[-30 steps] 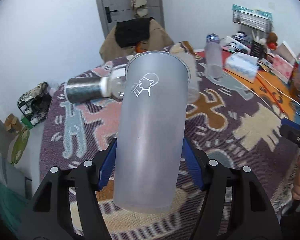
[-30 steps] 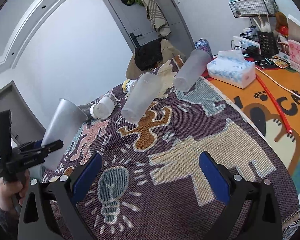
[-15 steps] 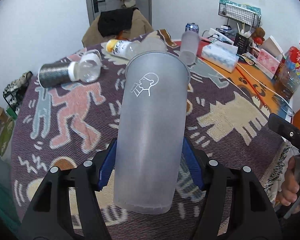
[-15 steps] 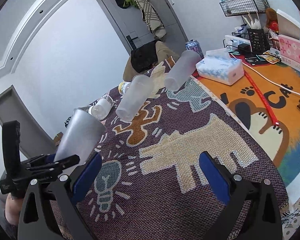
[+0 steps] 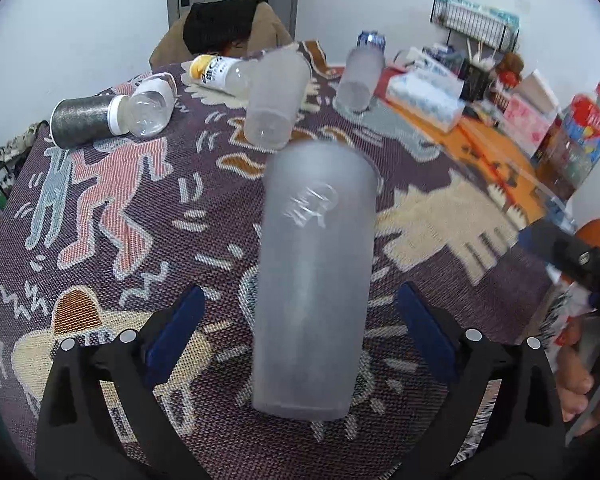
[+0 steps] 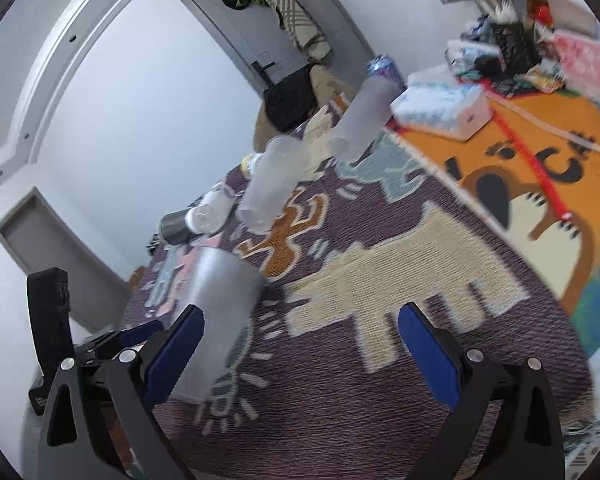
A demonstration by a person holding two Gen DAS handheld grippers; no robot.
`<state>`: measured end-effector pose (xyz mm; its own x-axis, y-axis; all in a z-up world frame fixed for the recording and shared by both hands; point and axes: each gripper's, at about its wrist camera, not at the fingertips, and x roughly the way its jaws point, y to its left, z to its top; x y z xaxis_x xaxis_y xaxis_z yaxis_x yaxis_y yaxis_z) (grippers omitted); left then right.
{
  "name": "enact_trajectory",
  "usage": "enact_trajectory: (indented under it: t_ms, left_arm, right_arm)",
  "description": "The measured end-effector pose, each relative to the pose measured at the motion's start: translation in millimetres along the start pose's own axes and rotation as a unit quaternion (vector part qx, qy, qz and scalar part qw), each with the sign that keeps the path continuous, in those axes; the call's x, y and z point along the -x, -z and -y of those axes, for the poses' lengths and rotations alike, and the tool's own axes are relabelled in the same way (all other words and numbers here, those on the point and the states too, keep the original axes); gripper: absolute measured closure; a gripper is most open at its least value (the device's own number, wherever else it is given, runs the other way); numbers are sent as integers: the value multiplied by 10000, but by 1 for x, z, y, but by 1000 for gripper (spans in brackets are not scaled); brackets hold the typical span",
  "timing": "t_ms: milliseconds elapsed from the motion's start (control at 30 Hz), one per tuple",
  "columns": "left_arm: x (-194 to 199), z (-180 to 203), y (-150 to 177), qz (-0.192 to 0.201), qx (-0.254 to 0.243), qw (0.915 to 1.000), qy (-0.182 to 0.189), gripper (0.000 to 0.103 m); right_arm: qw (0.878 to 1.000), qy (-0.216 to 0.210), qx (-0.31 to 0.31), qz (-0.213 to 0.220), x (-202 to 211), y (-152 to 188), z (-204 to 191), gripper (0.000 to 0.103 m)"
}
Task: Flip cup upright
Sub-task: 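Rotate the held frosted cup with the left gripper toward the right gripper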
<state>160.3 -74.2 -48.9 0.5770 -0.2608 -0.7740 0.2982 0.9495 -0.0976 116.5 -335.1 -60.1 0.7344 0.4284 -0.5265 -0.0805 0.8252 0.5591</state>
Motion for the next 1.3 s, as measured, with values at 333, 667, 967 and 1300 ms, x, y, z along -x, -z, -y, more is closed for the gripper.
enact_trajectory:
  t_ms: [333, 667, 967, 1300]
  left_arm:
    - [29, -42, 2, 375, 405, 9984, -85, 6]
    - [38, -83, 16, 537, 816, 9952, -107, 6]
    - [49, -115, 29, 735, 1221, 9898, -90, 6]
    - [51, -126, 38, 761, 1384, 9874, -47, 6]
  right_arm:
    - [9943, -730, -509, -591, -38, -4, -15, 7]
    - [9741, -1219, -1479, -1204, -85, -10, -16, 12]
    - [9729, -824, -1424, -1623, -129, -22, -39, 16]
    - [9674, -304, -1296, -2155, -173, -31, -55, 18]
